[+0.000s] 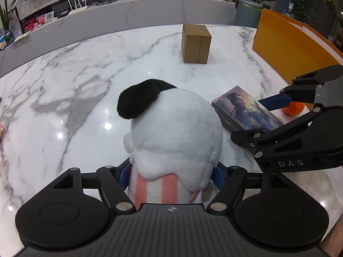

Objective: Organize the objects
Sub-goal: 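Carry the plush toy with the left gripper while the right gripper carries the book to the orange box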

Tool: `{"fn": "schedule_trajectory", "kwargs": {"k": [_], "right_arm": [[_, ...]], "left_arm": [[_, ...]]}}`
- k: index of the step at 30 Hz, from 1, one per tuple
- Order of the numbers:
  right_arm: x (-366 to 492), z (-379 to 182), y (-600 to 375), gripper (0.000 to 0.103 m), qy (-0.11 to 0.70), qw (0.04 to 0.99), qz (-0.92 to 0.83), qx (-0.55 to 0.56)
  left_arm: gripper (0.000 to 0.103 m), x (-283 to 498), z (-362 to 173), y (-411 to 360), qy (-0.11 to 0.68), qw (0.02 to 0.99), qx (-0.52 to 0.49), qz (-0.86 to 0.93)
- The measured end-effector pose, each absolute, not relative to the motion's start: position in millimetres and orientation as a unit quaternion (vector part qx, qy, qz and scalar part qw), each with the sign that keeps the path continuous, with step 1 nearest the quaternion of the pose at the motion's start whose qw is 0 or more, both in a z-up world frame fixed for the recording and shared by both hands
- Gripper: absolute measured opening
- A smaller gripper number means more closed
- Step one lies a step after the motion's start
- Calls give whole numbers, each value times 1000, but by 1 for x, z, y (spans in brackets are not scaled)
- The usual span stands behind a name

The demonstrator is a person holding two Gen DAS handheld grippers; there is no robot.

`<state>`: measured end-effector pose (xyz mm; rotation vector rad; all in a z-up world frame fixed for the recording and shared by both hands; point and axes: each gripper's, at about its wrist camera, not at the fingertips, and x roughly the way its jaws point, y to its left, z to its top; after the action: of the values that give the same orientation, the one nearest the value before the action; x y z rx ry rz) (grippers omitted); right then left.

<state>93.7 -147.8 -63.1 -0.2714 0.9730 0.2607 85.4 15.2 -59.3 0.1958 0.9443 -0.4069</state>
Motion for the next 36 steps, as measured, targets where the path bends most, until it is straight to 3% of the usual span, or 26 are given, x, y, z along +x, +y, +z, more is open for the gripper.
{"fn": "schedule_trajectory", "kwargs": {"k": [10,12,14,36], "right_arm": [[98,-65,-156,66,466,870,125,-102],[98,-65,-158,65,469,869,127,-91],[99,-65,-160,64,470,869,133,-83],[71,-36,-168,60,455,876,127,-101]], "left_arm": [[89,87,-63,14,422,878,97,-201],[87,87,-63,14,421,878,100,-203],[78,87,-62,14,418,880,101,-201],[74,61,-29,19,420,884,75,-190]]}}
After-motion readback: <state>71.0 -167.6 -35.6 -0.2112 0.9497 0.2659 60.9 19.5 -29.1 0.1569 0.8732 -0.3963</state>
